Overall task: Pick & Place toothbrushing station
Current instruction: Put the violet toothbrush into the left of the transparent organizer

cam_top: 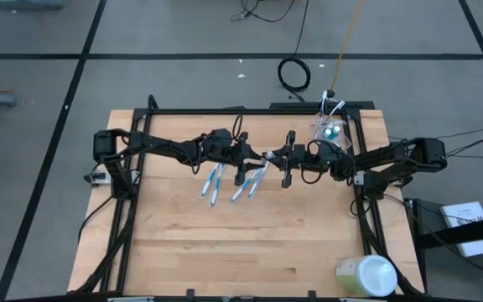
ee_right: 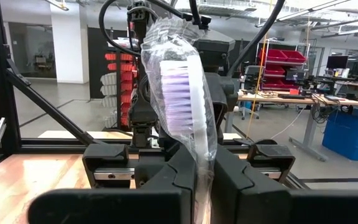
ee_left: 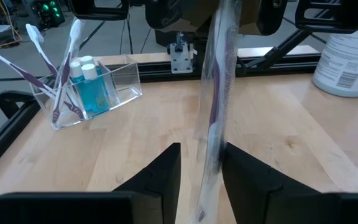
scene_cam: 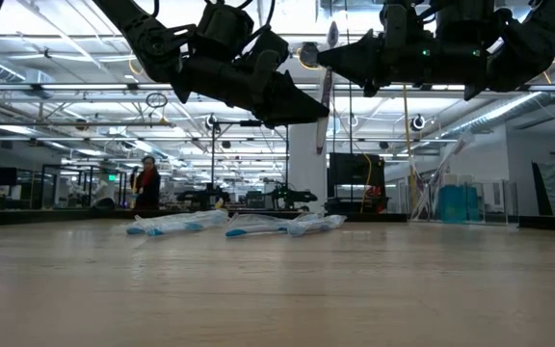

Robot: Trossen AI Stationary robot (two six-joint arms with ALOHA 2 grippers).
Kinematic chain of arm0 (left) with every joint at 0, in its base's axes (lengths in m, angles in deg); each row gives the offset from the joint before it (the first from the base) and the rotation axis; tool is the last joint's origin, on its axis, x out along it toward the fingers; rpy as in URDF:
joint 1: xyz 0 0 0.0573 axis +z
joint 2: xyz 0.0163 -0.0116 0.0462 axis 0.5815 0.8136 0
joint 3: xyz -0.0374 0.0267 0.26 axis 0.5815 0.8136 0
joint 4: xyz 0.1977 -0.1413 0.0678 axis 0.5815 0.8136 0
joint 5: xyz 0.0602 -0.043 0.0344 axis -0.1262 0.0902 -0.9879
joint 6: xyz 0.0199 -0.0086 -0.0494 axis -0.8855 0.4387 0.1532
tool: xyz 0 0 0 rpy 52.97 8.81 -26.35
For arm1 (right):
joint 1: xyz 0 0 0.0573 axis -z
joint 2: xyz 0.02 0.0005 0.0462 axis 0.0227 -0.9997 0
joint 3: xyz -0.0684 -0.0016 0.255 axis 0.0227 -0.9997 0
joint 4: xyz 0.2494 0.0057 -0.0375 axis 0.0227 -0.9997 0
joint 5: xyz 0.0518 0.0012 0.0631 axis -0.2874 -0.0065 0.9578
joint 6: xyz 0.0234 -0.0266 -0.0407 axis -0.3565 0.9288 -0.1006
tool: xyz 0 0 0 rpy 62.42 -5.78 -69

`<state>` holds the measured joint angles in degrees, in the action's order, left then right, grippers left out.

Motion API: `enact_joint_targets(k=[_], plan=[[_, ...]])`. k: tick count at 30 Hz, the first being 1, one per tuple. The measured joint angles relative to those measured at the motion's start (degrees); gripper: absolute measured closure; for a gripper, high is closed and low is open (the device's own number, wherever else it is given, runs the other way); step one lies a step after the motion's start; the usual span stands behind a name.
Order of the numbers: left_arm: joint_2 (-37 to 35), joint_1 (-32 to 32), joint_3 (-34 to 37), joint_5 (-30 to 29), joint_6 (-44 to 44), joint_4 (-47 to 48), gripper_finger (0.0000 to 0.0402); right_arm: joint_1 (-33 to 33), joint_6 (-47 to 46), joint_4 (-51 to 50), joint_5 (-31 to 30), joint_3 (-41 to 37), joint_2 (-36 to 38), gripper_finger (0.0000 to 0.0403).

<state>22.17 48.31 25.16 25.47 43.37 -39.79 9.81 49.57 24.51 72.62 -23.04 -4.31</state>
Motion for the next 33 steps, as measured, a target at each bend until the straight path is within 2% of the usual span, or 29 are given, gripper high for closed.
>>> enact_joint_targets(k=[14, 22, 28, 33], plan=[[0.0, 0.02, 0.0, -0.04, 3.01, -0.68, 0.0281, 0.0, 0.0, 0.07, -0.07, 0.0, 0.0, 0.0387], [0.0, -0.24, 0.0, -0.52, 0.95, -0.69, 0.0281, 0.0, 0.0, -0.14, -0.46, 0.0, 0.0, 0.0387], [-0.02, -1.05, 0.0, -1.58, 1.2, -2.22, 0.0281, 0.44, 1.65, -2.21, -10.27, 0.0, 0.48, 0.0387], [-0.02, -1.43, 0.0, -2.2, 1.42, -2.28, 0.0281, 2.9, 0.56, -4.27, -12.05, 0.0, 2.24, 0.0387]])
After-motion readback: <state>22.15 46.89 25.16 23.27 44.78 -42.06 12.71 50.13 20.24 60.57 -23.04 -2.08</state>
